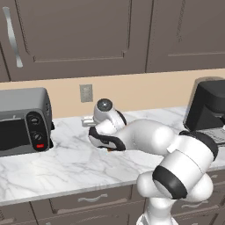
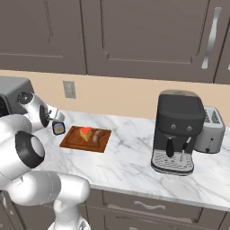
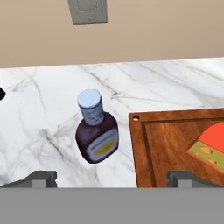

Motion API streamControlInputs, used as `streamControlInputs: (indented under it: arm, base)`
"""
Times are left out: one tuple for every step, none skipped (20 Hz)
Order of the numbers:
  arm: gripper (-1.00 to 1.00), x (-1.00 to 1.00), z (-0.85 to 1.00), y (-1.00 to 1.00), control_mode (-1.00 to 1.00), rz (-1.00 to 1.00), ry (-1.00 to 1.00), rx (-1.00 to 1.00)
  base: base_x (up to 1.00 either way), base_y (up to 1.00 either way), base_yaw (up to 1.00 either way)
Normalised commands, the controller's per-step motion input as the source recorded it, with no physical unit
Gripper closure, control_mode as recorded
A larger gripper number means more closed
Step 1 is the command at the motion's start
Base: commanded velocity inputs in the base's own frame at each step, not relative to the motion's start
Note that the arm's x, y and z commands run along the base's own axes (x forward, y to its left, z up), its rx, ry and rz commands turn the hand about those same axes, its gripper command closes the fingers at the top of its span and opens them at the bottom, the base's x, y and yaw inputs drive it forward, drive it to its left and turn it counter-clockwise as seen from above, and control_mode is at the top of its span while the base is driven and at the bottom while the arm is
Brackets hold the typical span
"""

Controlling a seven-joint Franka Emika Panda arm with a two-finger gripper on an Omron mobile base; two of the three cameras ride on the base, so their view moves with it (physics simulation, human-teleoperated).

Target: Retrieve the reheated potato from the microwave, then place the potato, cheese, and condiment on the cutting board.

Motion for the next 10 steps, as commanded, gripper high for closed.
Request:
streamControlInputs:
  arm:
    - [-1.00, 0.23, -0.11, 0.01, -1.00, 0.00, 0.00, 0.00]
    - [-1.00, 0.23, -0.10, 0.01, -1.00, 0.00, 0.00, 0.00]
    - [-1.00, 0.22, -0.08, 0.00, -1.00, 0.00, 0.00, 0.00]
    - [-1.00, 0.21, -0.07, 0.00, -1.00, 0.00, 0.00, 0.00]
    - [-1.00, 0.18, -0.07, 0.00, -1.00, 0.00, 0.00, 0.00]
    - [-1.00, 0.17, -0.09, 0.00, -1.00, 0.00, 0.00, 0.00]
    - [-1.00, 0.17, -0.09, 0.02, -1.00, 0.00, 0.00, 0.00]
    - [-1.00, 0.15, -0.09, 0.04, -1.00, 0.00, 0.00, 0.00]
    - [-1.00, 0.17, -0.07, 0.06, -1.00, 0.00, 0.00, 0.00]
    - [-1.00, 0.20, -0.08, 0.06, -1.00, 0.00, 0.00, 0.00]
  base:
    - [0.00, 0.00, 0.00]
    - [0.00, 0.00, 0.00]
    - [0.00, 0.00, 0.00]
    - [0.00, 0.00, 0.00]
    - [0.00, 0.00, 0.00]
    - [0.00, 0.00, 0.00]
    - [0.00, 0.00, 0.00]
    - [0.00, 0.00, 0.00]
    - [0.00, 0.00, 0.00]
    - [0.00, 0.00, 0.00]
